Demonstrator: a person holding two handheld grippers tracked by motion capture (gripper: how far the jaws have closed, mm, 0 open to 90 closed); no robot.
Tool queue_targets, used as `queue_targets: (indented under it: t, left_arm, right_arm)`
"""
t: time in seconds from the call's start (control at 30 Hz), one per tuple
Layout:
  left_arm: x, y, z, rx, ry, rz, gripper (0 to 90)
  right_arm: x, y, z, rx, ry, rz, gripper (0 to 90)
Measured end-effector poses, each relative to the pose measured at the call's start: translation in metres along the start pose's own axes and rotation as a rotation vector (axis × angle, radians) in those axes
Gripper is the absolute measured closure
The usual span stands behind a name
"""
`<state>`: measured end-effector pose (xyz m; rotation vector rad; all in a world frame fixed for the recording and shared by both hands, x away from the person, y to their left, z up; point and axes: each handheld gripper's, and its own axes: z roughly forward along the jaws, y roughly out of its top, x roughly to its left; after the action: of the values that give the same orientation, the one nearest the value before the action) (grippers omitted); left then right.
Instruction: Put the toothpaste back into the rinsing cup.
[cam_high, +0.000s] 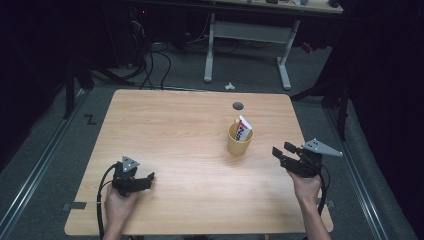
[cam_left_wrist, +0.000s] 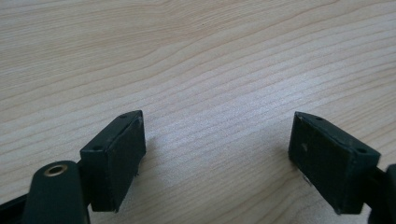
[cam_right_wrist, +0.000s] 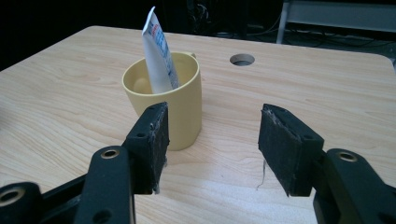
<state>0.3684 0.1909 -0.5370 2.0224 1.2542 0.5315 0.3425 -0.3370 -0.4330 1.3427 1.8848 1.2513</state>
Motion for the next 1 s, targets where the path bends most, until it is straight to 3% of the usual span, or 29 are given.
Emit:
queue_targets:
  t: [1.0]
  left_arm:
    - [0.0, 0.0, 0.0, 0.0, 0.0, 0.0, 19.3]
  right_arm:
    - [-0.001, -0.033, 0.01, 0.05, -0.038, 0.021, 45.6]
